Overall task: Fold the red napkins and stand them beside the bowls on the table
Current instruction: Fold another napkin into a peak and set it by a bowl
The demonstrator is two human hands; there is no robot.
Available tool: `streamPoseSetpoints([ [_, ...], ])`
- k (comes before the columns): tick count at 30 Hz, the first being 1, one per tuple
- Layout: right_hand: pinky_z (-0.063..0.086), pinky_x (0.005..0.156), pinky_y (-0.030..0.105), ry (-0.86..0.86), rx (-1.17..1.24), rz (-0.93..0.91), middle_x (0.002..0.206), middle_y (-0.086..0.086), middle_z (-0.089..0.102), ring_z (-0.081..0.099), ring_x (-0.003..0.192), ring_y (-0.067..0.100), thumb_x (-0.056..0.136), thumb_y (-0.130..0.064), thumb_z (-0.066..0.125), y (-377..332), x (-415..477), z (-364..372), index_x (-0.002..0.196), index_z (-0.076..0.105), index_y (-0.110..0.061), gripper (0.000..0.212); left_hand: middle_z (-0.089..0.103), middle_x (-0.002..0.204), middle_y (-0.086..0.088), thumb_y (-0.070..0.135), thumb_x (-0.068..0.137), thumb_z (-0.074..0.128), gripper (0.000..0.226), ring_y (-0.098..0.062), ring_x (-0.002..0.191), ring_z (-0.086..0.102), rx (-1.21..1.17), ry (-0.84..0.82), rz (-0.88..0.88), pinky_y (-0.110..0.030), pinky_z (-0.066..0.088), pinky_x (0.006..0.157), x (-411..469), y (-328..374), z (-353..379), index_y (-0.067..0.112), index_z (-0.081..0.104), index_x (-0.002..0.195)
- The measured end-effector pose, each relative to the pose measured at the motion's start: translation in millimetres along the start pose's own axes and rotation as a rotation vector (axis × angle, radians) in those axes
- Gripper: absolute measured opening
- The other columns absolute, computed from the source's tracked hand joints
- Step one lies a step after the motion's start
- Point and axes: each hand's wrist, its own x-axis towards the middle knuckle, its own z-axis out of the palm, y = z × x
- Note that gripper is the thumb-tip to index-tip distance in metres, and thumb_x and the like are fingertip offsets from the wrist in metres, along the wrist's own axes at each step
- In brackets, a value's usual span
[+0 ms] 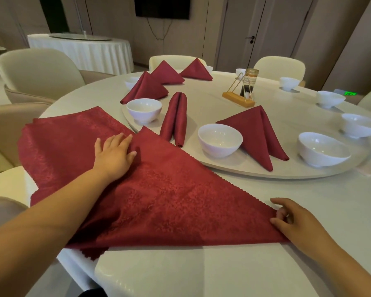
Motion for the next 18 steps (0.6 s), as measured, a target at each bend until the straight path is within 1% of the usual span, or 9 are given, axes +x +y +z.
streamPoseSetpoints([
  [2, 0.038, 0.059, 0.010, 0.045, -0.050, -0.013, 0.064, -0.003, 0.050, 0.048, 0.059, 0.009, 0.084, 0.001, 0.058, 2, 2, 2, 0.107, 0.057, -0.014, 0.027, 0.030, 0.149, -0.005, 0.046, 0.093, 0.038, 0.053, -0.022, 0.138, 0.023, -0.125, 0.010, 0.108, -0.040, 0.004, 0.112, -18, 2, -9, 0.019, 0.040, 0.139],
  [4, 0.037, 0.060, 0.013, 0.107, -0.043, -0.024, 0.067, -0.004, 0.051, 0.049, 0.065, 0.007, 0.086, -0.003, 0.058, 3, 2, 3, 0.105, 0.058, -0.014, 0.022, 0.045, 0.139, -0.001, 0.067, 0.076, 0.028, 0.075, -0.017, 0.131, 0.037, -0.249, -0.032, 0.268, -0.036, 0.013, 0.111, -51, 7, -20, 0.020, 0.055, 0.127],
  [5, 0.037, 0.060, 0.013, 0.134, -0.022, -0.029, 0.069, -0.004, 0.053, 0.050, 0.067, 0.007, 0.086, -0.006, 0.058, 4, 1, 4, 0.104, 0.059, -0.015, 0.019, 0.053, 0.131, 0.001, 0.074, 0.073, 0.023, 0.081, -0.015, 0.125, 0.045, -0.238, -0.021, 0.371, -0.034, 0.018, 0.109, -71, 10, -23, 0.020, 0.060, 0.121],
  [6, 0.037, 0.061, 0.014, 0.148, 0.005, -0.031, 0.070, -0.004, 0.054, 0.051, 0.069, 0.006, 0.086, -0.010, 0.059, 3, -1, 4, 0.102, 0.059, -0.017, 0.017, 0.061, 0.122, 0.003, 0.076, 0.078, 0.019, 0.081, -0.013, 0.118, 0.052, -0.158, 0.024, 0.479, -0.033, 0.023, 0.107, -91, 11, -22, 0.020, 0.065, 0.115],
  [8, 0.036, 0.062, 0.015, 0.148, 0.046, -0.042, 0.073, -0.004, 0.056, 0.051, 0.071, 0.005, 0.085, -0.015, 0.061, 1, -4, 5, 0.098, 0.058, -0.021, 0.014, 0.068, 0.108, 0.004, 0.067, 0.088, 0.013, 0.075, -0.013, 0.111, 0.056, -0.011, 0.058, 0.584, -0.027, 0.026, 0.104, -124, 14, -17, 0.021, 0.068, 0.107],
  [11, 0.036, 0.064, 0.023, 0.128, 0.043, -0.043, 0.074, -0.003, 0.057, 0.051, 0.071, 0.004, 0.084, -0.021, 0.063, -2, -9, 3, 0.094, 0.056, -0.025, 0.013, 0.067, 0.110, 0.002, 0.067, 0.086, 0.026, 0.063, -0.010, 0.109, 0.050, -0.029, 0.018, 0.592, -0.023, 0.018, 0.102, -149, 16, 1, 0.022, 0.061, 0.114],
  [14, 0.033, 0.060, 0.029, 0.128, -0.010, -0.004, 0.070, 0.004, 0.054, 0.049, 0.070, 0.015, 0.083, -0.024, 0.065, -6, -12, -1, 0.087, 0.057, -0.020, 0.010, 0.069, 0.106, 0.003, 0.062, 0.075, 0.037, 0.059, -0.012, 0.096, 0.066, -0.008, 0.032, 0.547, -0.023, 0.030, 0.091, -155, 17, 14, 0.022, 0.069, 0.104],
  [16, 0.033, 0.056, 0.027, 0.103, -0.030, 0.014, 0.064, 0.004, 0.050, 0.047, 0.065, 0.018, 0.083, -0.023, 0.065, -8, -15, -3, 0.080, 0.059, -0.016, 0.010, 0.071, 0.101, 0.004, 0.055, 0.087, 0.031, 0.055, -0.013, 0.090, 0.069, -0.005, 0.041, 0.509, -0.025, 0.033, 0.087, -156, 21, 17, 0.021, 0.073, 0.095],
  [18, 0.034, 0.056, 0.024, 0.058, -0.055, 0.022, 0.061, 0.000, 0.051, 0.048, 0.062, 0.014, 0.083, -0.020, 0.065, -8, -17, -3, 0.071, 0.059, -0.015, 0.015, 0.072, 0.097, 0.004, 0.046, 0.098, 0.014, 0.066, -0.014, 0.087, 0.069, -0.005, 0.049, 0.489, -0.024, 0.034, 0.083, -156, 25, 18, 0.021, 0.075, 0.090],
])
